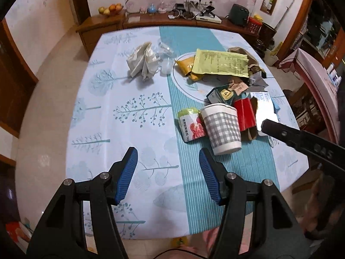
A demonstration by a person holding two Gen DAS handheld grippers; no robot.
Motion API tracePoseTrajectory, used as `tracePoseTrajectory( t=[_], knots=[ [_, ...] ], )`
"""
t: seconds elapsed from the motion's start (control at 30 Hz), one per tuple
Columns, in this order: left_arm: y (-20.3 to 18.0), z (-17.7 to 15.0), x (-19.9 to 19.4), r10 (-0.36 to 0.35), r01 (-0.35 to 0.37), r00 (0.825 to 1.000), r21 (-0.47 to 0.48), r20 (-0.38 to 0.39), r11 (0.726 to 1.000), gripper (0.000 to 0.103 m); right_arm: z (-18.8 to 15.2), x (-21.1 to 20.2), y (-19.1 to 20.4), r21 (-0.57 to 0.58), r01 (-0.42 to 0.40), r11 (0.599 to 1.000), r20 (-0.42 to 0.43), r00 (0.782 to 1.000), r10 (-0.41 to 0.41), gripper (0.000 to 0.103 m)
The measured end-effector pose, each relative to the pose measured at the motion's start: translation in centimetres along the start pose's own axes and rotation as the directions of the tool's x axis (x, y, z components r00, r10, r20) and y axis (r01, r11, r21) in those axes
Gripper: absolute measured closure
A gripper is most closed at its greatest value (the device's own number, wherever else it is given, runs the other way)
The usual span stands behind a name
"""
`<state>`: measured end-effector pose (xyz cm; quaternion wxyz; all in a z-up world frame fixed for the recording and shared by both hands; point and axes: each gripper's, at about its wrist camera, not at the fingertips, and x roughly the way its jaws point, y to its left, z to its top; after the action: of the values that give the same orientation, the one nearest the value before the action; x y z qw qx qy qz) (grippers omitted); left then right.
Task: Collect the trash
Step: 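Raise both tools back above the table, then grasp the gray checked paper cup with the right tool while the left tool grasps the green snack bag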
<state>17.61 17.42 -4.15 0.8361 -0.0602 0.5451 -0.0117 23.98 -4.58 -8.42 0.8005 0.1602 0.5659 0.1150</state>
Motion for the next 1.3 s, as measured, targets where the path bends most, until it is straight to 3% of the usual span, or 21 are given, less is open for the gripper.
tracePoseTrajectory(
  t=[0.17, 0.23, 0.47, 0.63, 0.77, 1.03, 1.3],
  knots=[
    [0.6, 0.7, 2.8, -0.023, 0.022, 0.999, -0.013, -0.045, 1.0, 0.047, 1.1, 4.5, -0.9, 0.03, -0.005, 1.0, -0.075, 0.997, 0.008, 0.064],
    [0.7, 0.9, 3.8, -0.037, 0.036, 0.997, -0.021, -0.066, 0.999, 0.047, 1.2, 5.7, -1.3, 0.036, -0.002, 0.999, -0.1, 0.995, 0.005, 0.057],
    [0.7, 1.7, 6.4, -0.051, 0.049, 0.993, -0.022, -0.105, 0.999, 0.047, 1.7, 9.2, -2.7, 0.073, -0.016, 0.997, -0.183, 0.983, 0.03, 0.05],
    [0.7, 2.4, 8.0, -0.051, 0.047, 0.991, -0.035, -0.127, 0.998, 0.047, 2.1, 11.0, -2.6, 0.073, -0.053, 0.996, -0.196, 0.978, 0.066, 0.039],
    [0.6, 3.4, 9.8, -0.081, 0.073, 0.986, -0.058, -0.146, 0.996, 0.047, 2.2, 11.6, -2.6, 0.061, -0.087, 0.994, -0.191, 0.977, 0.098, 0.04],
    [0.0, 4.8, 12.7, -0.141, 0.128, 0.976, -0.089, -0.164, 0.988, 0.047, 1.8, 10.2, -2.3, -0.046, -0.118, 0.992, -0.143, 0.983, 0.111, 0.052],
    [-0.5, 4.7, 15.9, -0.195, 0.166, 0.962, -0.155, -0.193, 0.974, 0.047, 0.8, 8.7, -2.4, -0.096, -0.071, 0.993, -0.092, 0.994, 0.063, 0.054]
  ],
)
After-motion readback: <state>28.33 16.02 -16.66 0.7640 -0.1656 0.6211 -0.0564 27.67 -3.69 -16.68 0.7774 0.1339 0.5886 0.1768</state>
